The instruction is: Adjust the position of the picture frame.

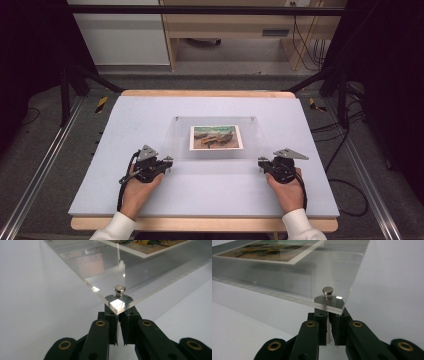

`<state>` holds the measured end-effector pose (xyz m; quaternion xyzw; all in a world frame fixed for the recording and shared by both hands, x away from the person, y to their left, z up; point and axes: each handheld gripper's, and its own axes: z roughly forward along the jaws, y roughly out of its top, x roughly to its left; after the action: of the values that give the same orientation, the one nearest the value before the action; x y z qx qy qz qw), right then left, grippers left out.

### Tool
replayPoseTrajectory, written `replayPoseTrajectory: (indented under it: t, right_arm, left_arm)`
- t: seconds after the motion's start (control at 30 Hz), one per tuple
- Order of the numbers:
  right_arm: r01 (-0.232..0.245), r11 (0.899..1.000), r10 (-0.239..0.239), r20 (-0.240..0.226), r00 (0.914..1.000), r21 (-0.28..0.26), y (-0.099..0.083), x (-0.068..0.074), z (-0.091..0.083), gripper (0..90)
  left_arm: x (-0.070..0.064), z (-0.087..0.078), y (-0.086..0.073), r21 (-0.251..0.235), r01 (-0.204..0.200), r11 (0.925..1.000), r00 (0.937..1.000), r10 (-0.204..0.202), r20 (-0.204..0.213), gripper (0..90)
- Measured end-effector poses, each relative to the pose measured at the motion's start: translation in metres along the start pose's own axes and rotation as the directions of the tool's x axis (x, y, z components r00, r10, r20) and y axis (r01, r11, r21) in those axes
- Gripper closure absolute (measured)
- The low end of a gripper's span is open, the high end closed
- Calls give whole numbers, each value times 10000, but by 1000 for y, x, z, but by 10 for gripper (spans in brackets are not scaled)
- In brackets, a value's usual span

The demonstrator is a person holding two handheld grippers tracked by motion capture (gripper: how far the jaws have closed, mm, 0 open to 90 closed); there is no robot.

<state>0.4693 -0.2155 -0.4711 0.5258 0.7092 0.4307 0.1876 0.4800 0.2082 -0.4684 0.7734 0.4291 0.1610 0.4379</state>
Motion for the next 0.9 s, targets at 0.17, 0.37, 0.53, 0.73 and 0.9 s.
replayPoseTrajectory:
  t: [0.17, 0.37, 0.53, 0.73, 0.9]
  right_arm:
    - [12, 9998, 0, -642, 9979, 196, -1, -1, -5, 593]
    - [202, 9980, -164, -634, 9979, 597, -4, 2, -14, 339]
    - [254, 9993, -235, -643, 9977, 290, 0, 4, -27, 219]
    - [243, 9997, -243, -701, 9972, -18, 19, -3, -34, 165]
    - [392, 9986, -362, -817, 9960, 354, 40, -1, -23, 244]
  left_arm:
    - [0, -7, -2, 238, -284, 9993, 9996, 285, -36, 634]
    - [2, -15, 0, 382, -439, 9983, 9988, 430, 237, 376]
    - [4, -27, 5, 41, -274, 9996, 9969, 270, 732, 234]
    - [7, -39, 22, -603, -235, 9979, 9962, 285, 829, 182]
    - [13, -30, 40, -331, -102, 9994, 9973, 126, 725, 205]
